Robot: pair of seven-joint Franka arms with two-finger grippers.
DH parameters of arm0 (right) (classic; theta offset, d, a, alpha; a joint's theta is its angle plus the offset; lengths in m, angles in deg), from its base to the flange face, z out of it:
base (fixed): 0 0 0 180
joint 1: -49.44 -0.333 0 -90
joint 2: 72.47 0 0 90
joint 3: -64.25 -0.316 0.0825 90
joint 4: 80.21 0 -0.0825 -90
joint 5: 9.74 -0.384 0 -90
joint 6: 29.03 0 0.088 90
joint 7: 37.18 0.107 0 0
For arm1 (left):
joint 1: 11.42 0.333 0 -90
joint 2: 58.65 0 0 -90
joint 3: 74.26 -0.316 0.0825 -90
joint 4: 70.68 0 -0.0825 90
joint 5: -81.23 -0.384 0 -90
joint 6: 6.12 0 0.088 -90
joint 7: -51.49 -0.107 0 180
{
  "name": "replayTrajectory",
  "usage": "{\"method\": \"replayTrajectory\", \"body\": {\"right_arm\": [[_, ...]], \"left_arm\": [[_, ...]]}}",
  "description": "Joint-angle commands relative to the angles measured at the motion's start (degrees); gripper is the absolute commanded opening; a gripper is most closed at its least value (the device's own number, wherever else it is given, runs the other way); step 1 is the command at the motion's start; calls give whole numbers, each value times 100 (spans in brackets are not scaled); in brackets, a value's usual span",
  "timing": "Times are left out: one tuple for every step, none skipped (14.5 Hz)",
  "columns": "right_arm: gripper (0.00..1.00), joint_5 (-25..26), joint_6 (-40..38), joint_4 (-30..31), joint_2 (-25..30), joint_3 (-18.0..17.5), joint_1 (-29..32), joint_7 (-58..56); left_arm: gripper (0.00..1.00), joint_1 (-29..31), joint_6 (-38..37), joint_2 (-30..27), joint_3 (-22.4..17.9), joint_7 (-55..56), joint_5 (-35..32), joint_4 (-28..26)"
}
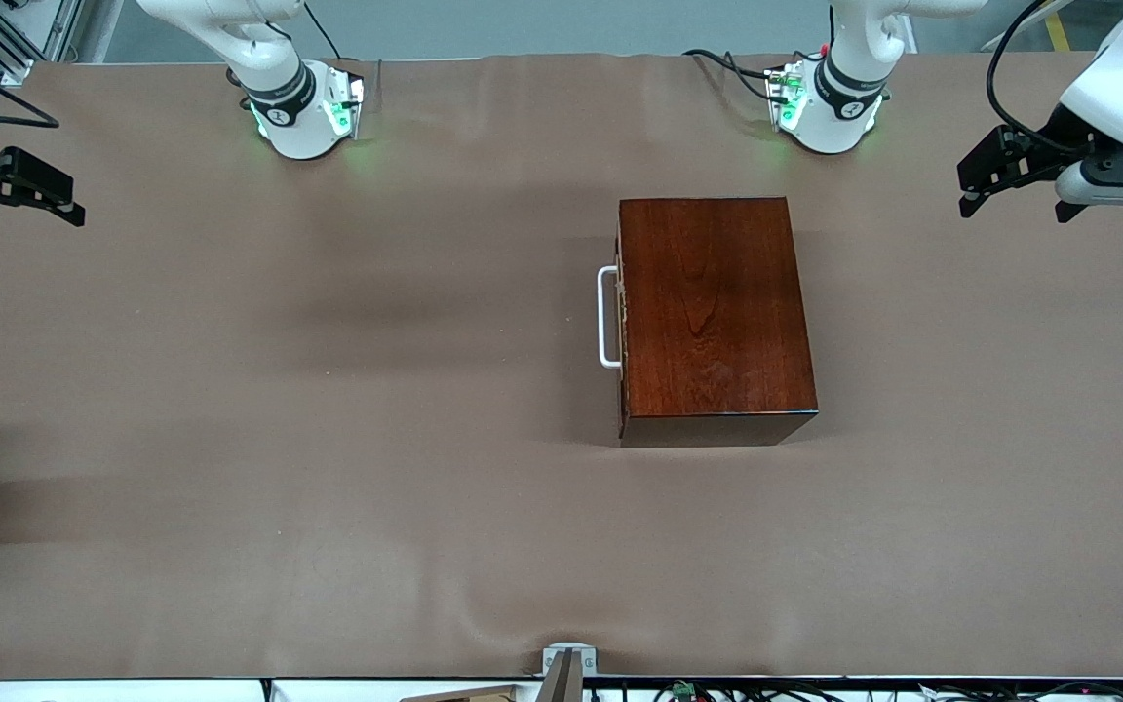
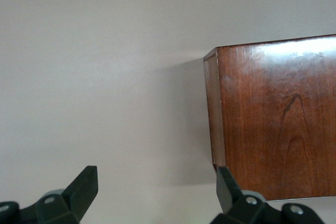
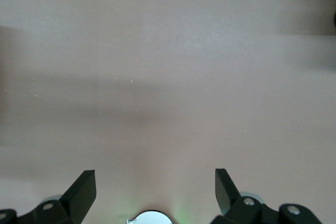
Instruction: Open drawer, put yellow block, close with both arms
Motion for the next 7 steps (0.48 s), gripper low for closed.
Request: {"method": "replayTrajectory", "body": {"right_arm": [[100, 11, -39, 53, 120, -90, 114, 74], [100, 11, -39, 53, 120, -90, 114, 74], [100, 2, -39, 53, 120, -90, 114, 74], [100, 11, -39, 53, 120, -90, 114, 74], [100, 11, -39, 53, 120, -90, 114, 65], [100, 11, -39, 53, 120, -90, 114, 65], [100, 11, -39, 53, 120, -90, 114, 65]], "left_arm": [[100, 112, -142, -18, 25, -145, 130, 128], [100, 112, -142, -18, 25, -145, 121, 146], [100, 121, -142, 16, 7, -136, 130, 172], [100, 121, -151, 26, 7, -136, 130, 190], [100, 121, -151, 34, -2, -127, 121, 199], [100, 121, -151, 52, -2, -110, 121, 190], [100, 147, -177, 61, -10, -101, 121, 190]]}}
